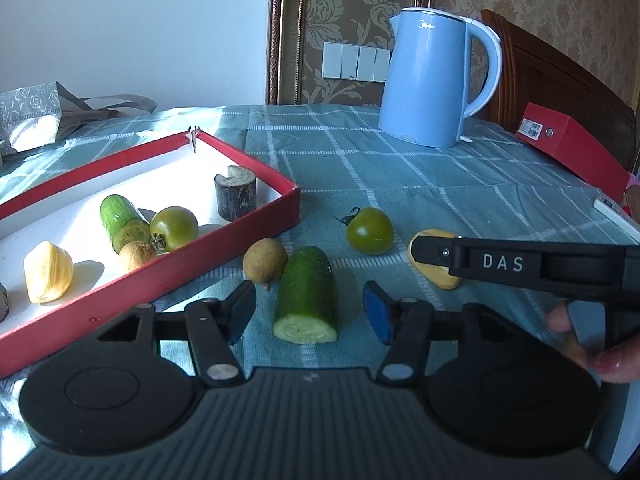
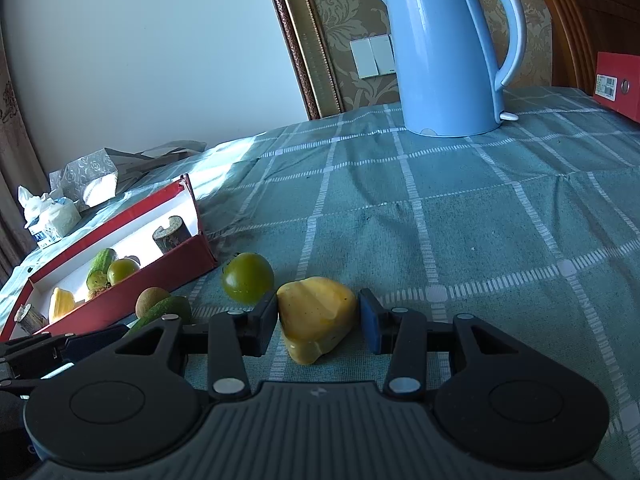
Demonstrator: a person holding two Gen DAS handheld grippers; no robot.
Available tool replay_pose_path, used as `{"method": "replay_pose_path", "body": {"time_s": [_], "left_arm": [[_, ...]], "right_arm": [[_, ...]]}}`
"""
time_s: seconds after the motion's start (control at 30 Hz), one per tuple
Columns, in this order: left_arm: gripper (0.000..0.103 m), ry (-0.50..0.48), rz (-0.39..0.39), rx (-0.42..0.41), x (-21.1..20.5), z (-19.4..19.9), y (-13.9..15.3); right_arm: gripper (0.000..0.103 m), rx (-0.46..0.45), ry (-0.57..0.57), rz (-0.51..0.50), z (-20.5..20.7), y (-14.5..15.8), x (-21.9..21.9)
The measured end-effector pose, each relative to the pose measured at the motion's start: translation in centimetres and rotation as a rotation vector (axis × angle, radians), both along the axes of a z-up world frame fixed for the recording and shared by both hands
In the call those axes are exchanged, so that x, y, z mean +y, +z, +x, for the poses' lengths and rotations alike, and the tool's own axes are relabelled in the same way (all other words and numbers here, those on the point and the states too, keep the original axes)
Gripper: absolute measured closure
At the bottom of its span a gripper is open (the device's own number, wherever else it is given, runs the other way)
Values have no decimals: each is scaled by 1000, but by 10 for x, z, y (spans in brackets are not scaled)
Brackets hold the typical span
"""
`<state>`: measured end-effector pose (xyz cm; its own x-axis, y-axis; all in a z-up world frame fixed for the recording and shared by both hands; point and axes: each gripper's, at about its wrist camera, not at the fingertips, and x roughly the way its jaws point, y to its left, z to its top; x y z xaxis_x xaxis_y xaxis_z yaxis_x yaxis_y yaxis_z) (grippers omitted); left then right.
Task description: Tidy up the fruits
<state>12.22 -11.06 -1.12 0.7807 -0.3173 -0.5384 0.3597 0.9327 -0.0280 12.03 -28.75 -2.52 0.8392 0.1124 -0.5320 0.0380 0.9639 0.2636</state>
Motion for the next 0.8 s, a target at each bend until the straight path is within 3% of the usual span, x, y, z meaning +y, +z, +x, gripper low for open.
{"method": "replay_pose_path", "body": {"time_s": [0.07,0.1,0.17,0.5,0.53,0.57,0.63,0.73,0.8], "left_arm": [[53,0,23,-2,-4,4,0],[66,-3,23,11,-3,6,-1],[72,-17,15,41,-1,8,-7],[72,-39,20,10,16,-17,-7],[70,-38,28,-3,14,-17,-6],[62,-40,38,-16,10,-15,-5],[59,-49,54,-28,6,-12,-5],[69,-54,76,-1,4,-8,-9],[73,-53,47,1,10,-8,-9]], "right_arm": [[61,0,0,2,0,0,0],[61,0,0,3,0,0,0],[61,-1,0,4,0,0,0],[61,0,-1,3,1,0,0],[61,0,-1,4,1,0,0],[61,-1,-1,5,1,0,0],[61,-1,-1,4,1,0,1],[61,-1,-1,5,1,0,1],[61,-1,-1,4,1,0,1]]}}
